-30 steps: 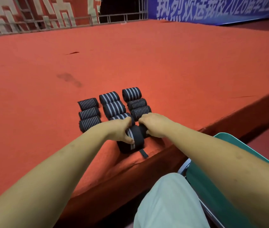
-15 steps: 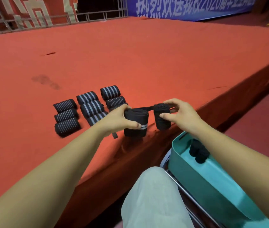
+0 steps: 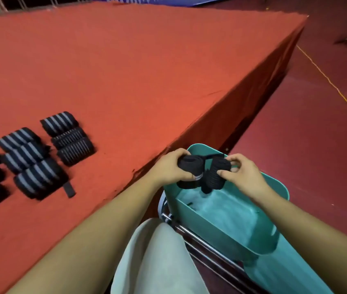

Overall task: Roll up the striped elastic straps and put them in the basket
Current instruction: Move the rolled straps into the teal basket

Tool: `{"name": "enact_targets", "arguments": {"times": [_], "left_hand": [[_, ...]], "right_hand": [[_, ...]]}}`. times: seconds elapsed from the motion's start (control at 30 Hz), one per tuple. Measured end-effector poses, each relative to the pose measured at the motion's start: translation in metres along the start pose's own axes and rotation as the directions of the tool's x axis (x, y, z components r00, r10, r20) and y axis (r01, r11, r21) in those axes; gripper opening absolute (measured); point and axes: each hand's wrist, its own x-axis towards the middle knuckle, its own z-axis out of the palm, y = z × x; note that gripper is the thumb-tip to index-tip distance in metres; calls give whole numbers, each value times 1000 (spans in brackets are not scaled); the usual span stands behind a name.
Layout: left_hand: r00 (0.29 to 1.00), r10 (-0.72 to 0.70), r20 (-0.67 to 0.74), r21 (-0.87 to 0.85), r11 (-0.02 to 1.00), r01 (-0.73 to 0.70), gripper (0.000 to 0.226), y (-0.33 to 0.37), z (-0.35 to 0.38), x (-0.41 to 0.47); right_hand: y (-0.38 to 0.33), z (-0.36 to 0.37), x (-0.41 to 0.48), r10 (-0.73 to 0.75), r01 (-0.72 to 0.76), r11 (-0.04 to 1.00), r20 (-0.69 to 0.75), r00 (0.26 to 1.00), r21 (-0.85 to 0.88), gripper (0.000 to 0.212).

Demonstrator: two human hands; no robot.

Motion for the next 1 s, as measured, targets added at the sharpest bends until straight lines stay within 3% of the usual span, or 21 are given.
{"name": "enact_targets", "arguments": {"times": [0.17, 0.27, 0.57, 0.7, 0.87, 1.0], "left_hand": [[995, -65, 81, 361, 932, 31, 63, -11, 33, 28], [985, -141, 102, 481, 873, 75, 72, -16, 52, 40], [973, -221, 70, 578, 804, 141, 72, -31, 100, 77], [970, -238, 49, 600, 784, 161, 60, -39, 114, 94], [947, -274, 166, 632, 767, 111, 68, -48, 119, 100], [938, -277, 211, 671, 738, 67, 48, -54, 115, 101]], "right_hand": [[46, 11, 12, 148, -150, 987, -46, 988, -48, 29], [70, 23, 20, 217, -226, 967, -86, 972, -118, 28], [105, 57, 41, 241, -292, 922, -214, 947, -254, 31], [117, 65, 47, 272, -337, 907, -259, 927, -252, 30], [130, 69, 50, 283, -357, 887, -268, 921, -292, 34], [134, 72, 50, 257, -331, 893, -258, 931, -306, 35]]}}
